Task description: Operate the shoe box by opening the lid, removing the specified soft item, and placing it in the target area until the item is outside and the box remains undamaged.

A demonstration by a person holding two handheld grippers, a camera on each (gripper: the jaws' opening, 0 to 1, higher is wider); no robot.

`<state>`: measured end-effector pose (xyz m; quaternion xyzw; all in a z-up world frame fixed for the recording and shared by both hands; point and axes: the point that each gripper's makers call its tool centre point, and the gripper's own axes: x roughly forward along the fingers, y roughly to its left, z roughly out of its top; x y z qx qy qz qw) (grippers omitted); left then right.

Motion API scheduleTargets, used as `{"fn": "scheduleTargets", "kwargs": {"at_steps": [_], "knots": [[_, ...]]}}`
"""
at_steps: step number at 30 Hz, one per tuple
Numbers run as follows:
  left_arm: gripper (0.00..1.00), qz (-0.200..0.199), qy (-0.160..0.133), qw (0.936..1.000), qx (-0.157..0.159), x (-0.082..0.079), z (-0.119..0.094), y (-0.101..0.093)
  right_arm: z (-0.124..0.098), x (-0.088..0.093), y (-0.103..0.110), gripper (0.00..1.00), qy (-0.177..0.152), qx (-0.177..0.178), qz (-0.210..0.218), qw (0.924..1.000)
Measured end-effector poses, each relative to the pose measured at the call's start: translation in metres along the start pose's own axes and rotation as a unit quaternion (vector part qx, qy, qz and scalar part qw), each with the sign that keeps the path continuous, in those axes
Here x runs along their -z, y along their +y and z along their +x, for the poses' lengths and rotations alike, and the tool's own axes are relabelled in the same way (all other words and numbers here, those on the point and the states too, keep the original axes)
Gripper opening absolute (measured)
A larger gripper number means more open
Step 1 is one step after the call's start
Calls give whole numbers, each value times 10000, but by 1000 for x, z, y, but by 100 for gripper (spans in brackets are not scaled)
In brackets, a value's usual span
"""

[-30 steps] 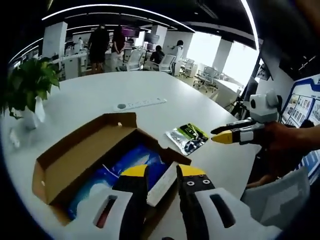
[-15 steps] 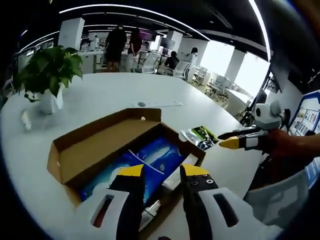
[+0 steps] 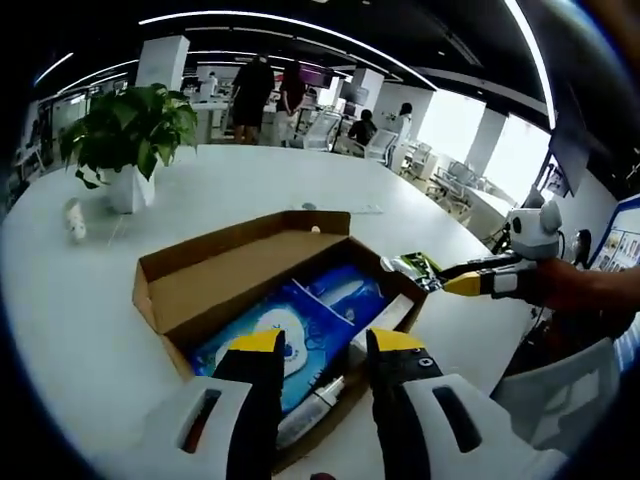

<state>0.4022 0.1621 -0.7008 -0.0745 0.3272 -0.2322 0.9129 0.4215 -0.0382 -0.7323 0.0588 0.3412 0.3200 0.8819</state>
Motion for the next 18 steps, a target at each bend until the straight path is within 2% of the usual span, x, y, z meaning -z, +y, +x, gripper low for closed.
{"fn": "scheduleTargets", "kwargs": {"at_steps": [6,18], "knots": [[35,-136,-27,9999,-81,9,-10,1,7,-3,10,31,49,-123,-92,9999],[36,-186,-83,9996,-171,14,-23,10,31,-17,35,30,123,-415,-268,9987]]}}
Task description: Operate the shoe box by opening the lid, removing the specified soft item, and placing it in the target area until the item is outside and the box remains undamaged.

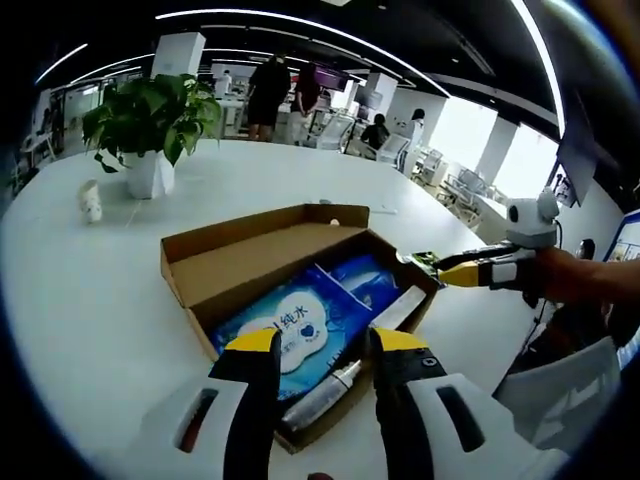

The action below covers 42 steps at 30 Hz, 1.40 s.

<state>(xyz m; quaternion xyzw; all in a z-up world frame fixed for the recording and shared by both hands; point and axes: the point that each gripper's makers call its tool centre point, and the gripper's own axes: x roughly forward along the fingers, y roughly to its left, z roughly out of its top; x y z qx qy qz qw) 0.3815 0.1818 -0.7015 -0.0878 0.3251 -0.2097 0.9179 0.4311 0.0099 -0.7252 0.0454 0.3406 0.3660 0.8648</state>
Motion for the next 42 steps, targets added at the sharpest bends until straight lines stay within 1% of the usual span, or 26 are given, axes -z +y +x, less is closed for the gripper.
{"fn": "scheduleTargets", "kwargs": {"at_steps": [6,18,23,27,31,34,37,38,42], "knots": [[36,-30,-23,10000,-16,2,-6,5,15,-1,13,30,105,-163,-67,9998],[36,-134,-17,9999,-42,12,-16,16,52,-4,44,30,310,-441,-157,9984],[36,-168,22,9998,-56,19,-19,18,65,0,53,30,406,-485,-177,9978],[36,-257,-8,9996,-77,20,-21,20,75,3,60,30,490,-535,-190,9972],[36,-271,-30,9996,-93,19,-21,26,83,5,63,30,569,-546,-199,9967],[36,-275,-31,9996,-105,19,-22,32,93,4,58,30,594,-508,-209,9967],[36,-279,-53,9995,-121,18,-24,38,100,2,55,30,587,-487,-138,9970],[36,-283,-55,9995,-125,18,-25,39,105,1,51,30,585,-457,-112,9972],[36,-317,-45,9994,-152,21,-26,46,113,1,47,30,592,-432,-45,9973]]}}
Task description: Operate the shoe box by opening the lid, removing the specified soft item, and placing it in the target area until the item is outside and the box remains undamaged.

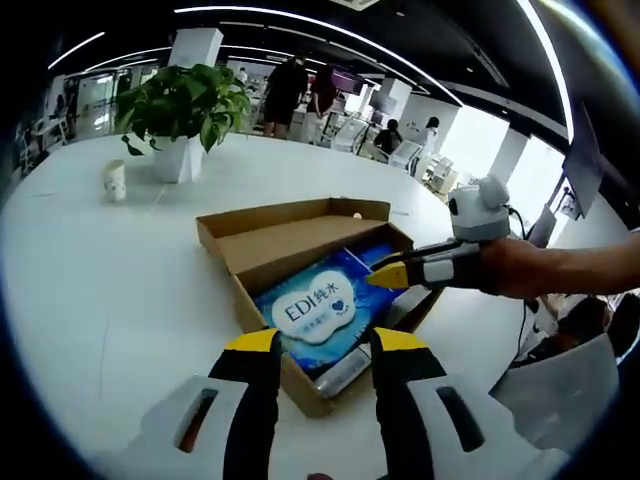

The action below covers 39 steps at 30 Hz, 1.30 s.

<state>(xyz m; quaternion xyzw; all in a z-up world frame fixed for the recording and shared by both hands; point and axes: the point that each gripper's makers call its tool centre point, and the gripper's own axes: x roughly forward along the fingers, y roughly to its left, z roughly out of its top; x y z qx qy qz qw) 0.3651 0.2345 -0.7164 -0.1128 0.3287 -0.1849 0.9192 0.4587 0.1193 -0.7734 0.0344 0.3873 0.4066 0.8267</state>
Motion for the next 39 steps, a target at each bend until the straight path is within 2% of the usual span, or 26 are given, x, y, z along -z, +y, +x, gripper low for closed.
{"fn": "scheduleTargets", "kwargs": {"at_steps": [13,17,21,27,39], "knots": [[35,-124,42,9999,-50,9,-2,15,17,6,-8,28,164,43,99,9998],[35,-153,49,9999,-48,11,-2,15,20,11,-14,22,270,56,48,9996],[35,-184,40,9998,-27,11,1,13,16,11,-21,7,334,217,2,9992],[34,-192,40,9998,19,12,5,10,8,9,-13,0,357,270,-146,9989],[34,-154,42,9999,50,10,5,4,-2,6,-3,0,295,259,-168,9991]]}}
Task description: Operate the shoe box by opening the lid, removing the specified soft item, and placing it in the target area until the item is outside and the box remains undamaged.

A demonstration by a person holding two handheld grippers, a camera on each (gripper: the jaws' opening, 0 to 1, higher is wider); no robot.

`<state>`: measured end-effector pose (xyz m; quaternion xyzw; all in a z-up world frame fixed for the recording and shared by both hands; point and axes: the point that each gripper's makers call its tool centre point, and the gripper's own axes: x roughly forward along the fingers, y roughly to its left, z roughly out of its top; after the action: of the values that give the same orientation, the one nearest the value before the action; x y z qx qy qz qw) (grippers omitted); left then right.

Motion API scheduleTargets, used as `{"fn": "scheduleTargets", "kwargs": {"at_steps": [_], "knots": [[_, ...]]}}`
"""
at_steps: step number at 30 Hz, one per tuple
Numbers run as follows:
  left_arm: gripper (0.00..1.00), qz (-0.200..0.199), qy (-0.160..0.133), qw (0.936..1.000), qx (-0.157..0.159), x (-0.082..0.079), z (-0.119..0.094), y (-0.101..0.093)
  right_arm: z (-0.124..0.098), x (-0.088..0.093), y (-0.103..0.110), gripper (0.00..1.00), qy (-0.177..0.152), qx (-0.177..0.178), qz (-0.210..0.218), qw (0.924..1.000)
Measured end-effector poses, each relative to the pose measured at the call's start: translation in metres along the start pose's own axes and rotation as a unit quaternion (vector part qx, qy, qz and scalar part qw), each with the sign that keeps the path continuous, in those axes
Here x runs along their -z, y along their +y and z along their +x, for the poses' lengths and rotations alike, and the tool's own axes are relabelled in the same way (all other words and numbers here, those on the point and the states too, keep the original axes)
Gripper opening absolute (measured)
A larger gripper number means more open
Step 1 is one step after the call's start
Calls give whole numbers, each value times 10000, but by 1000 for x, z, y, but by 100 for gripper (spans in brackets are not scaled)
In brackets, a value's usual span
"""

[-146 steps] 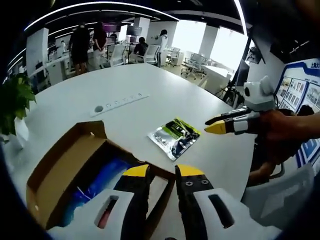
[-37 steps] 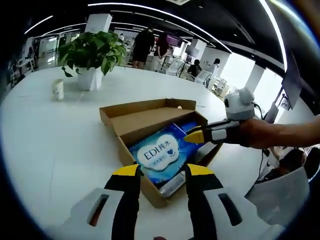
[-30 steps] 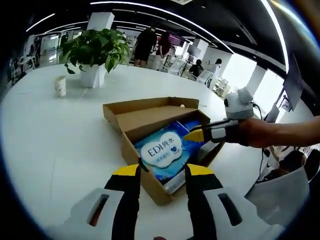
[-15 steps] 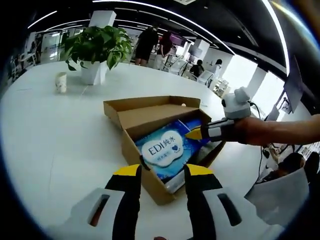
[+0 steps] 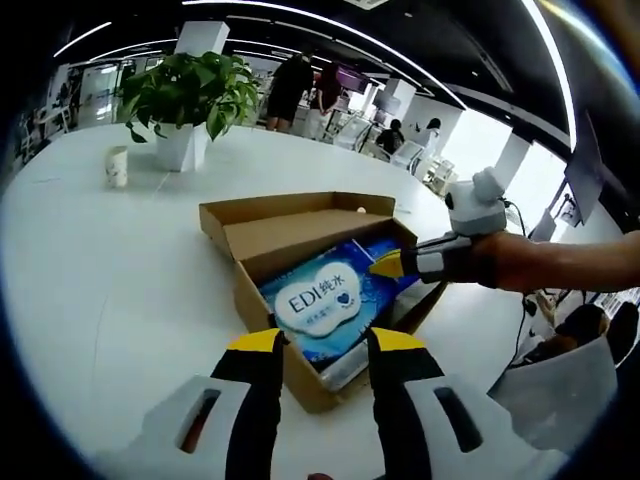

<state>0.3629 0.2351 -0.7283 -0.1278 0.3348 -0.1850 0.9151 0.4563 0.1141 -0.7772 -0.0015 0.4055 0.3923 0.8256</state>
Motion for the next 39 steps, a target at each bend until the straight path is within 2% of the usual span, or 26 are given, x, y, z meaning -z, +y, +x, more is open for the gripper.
{"fn": "scheduleTargets", "kwargs": {"at_steps": [8,17,28,33,35,37,39], "knots": [[34,21,-4,10000,48,-3,1,-5,-9,-9,-2,0,-176,-29,61,9998],[34,68,78,9998,151,-3,12,-18,-23,-13,-17,0,-328,85,148,9993],[32,29,179,9996,226,-5,25,-32,-55,-15,-36,0,-526,254,316,9978],[32,-7,283,9993,260,-2,34,-42,-76,-13,-32,0,-642,330,395,9966],[33,34,324,9991,271,-2,38,-47,-85,-15,-37,0,-755,497,397,9951],[33,74,386,9989,266,0,44,-49,-92,-15,-40,0,-774,491,431,9949],[32,21,426,9987,279,2,49,-51,-90,-8,-37,0,-597,298,530,9964]]}}
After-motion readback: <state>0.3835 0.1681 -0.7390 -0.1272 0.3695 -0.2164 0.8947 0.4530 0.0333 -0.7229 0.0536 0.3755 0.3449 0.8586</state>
